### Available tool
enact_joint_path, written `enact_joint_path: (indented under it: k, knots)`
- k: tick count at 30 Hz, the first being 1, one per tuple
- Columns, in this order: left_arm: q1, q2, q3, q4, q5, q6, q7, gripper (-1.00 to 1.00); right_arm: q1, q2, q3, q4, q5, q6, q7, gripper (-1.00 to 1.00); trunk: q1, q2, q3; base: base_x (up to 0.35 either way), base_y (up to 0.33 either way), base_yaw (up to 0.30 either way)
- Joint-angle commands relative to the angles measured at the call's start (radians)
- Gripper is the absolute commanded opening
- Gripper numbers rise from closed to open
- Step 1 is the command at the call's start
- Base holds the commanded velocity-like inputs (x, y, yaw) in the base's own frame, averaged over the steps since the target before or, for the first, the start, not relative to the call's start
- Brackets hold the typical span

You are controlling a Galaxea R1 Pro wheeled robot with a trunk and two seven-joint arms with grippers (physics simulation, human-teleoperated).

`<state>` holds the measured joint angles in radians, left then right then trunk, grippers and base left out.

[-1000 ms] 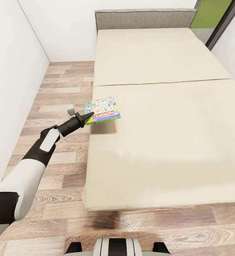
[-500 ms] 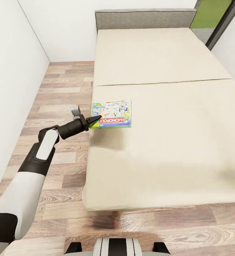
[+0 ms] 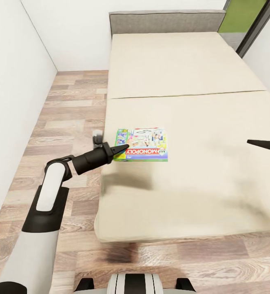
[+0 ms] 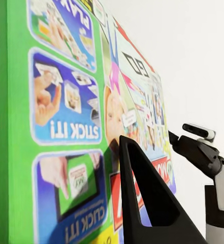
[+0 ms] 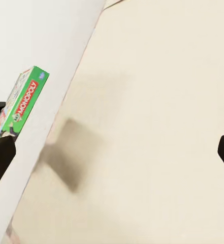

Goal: Put all the toys in the child's room - the three board games (two on the bed and one on the table), the two jigsaw puzzles on the table, and the tennis ball on the table - inside the toy box on the table in the child's room.

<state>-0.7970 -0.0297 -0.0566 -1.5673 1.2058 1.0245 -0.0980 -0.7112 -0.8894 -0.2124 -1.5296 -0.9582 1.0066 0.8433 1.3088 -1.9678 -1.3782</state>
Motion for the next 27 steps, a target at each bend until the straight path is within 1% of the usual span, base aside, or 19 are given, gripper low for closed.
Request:
enact_joint_path:
  k: [1, 3, 4, 6, 7, 10, 11, 14, 17, 18, 22, 23, 26, 27]
  knots:
    - [0.006, -0.004, 0.001, -0.008, 0.004, 0.006, 0.011, -1.0, 0.021, 0.014, -0.015, -0.001, 0.001, -0.005, 0.006, 1.0, 0.0, 0.0, 0.0, 0.0, 0.0, 0.0]
    - [0.015, -0.008, 0.0, -0.02, 0.026, 0.01, 0.042, -1.0, 0.064, 0.035, -0.051, -0.007, -0.002, -0.03, 0.008, 1.0, 0.0, 0.0, 0.0, 0.0, 0.0, 0.0]
    - [0.015, -0.008, 0.0, -0.02, 0.026, 0.01, 0.042, -1.0, 0.064, 0.035, -0.051, -0.007, -0.002, -0.03, 0.008, 1.0, 0.0, 0.0, 0.0, 0.0, 0.0, 0.0]
    - [0.025, -0.011, -0.001, -0.028, 0.041, 0.012, 0.061, -1.0, 0.109, 0.05, -0.093, -0.014, -0.003, -0.061, 0.009, 1.0, 0.0, 0.0, 0.0, 0.0, 0.0, 0.0]
    - [0.025, -0.011, -0.001, -0.028, 0.041, 0.012, 0.061, -1.0, 0.109, 0.05, -0.093, -0.014, -0.003, -0.061, 0.009, 1.0, 0.0, 0.0, 0.0, 0.0, 0.0, 0.0]
    - [0.038, -0.015, -0.009, -0.035, 0.054, 0.015, 0.076, -1.0, 0.172, 0.063, -0.151, -0.029, -0.004, -0.099, 0.012, 1.0, 0.0, 0.0, 0.0, 0.0, 0.0, 0.0]
    - [0.038, -0.015, -0.009, -0.035, 0.054, 0.015, 0.076, -1.0, 0.172, 0.063, -0.151, -0.029, -0.004, -0.099, 0.012, 1.0, 0.0, 0.0, 0.0, 0.0, 0.0, 0.0]
    - [0.046, -0.016, -0.047, -0.038, 0.06, 0.016, 0.083, -1.0, 0.227, 0.073, -0.202, -0.04, -0.005, -0.12, 0.012, 1.0, 0.0, 0.0, 0.0, 0.0, 0.0, 0.0]
    - [0.05, -0.018, -0.087, -0.04, 0.063, 0.016, 0.09, -1.0, 0.265, 0.089, -0.241, -0.046, -0.004, -0.131, 0.011, 1.0, 0.0, 0.0, 0.0, 0.0, 0.0, 0.0]
    - [0.05, -0.018, -0.087, -0.04, 0.063, 0.016, 0.09, -1.0, 0.265, 0.089, -0.241, -0.046, -0.004, -0.131, 0.011, 1.0, 0.0, 0.0, 0.0, 0.0, 0.0, 0.0]
    - [0.054, -0.019, -0.114, -0.041, 0.066, 0.015, 0.096, -1.0, 0.295, 0.115, -0.275, -0.048, 0.008, -0.134, 0.009, 1.0, 0.0, 0.0, 0.0, 0.0, 0.0, 0.0]
    - [0.054, -0.019, -0.114, -0.041, 0.066, 0.015, 0.096, -1.0, 0.295, 0.115, -0.275, -0.048, 0.008, -0.134, 0.009, 1.0, 0.0, 0.0, 0.0, 0.0, 0.0, 0.0]
    - [0.056, -0.019, -0.124, -0.041, 0.067, 0.015, 0.099, -1.0, 0.323, 0.128, -0.299, -0.048, 0.026, -0.133, 0.008, 1.0, 0.0, 0.0, 0.0, 0.0, 0.0, 0.0]
    - [0.056, -0.019, -0.124, -0.041, 0.067, 0.015, 0.099, -1.0, 0.323, 0.128, -0.299, -0.048, 0.026, -0.133, 0.008, 1.0, 0.0, 0.0, 0.0, 0.0, 0.0, 0.0]
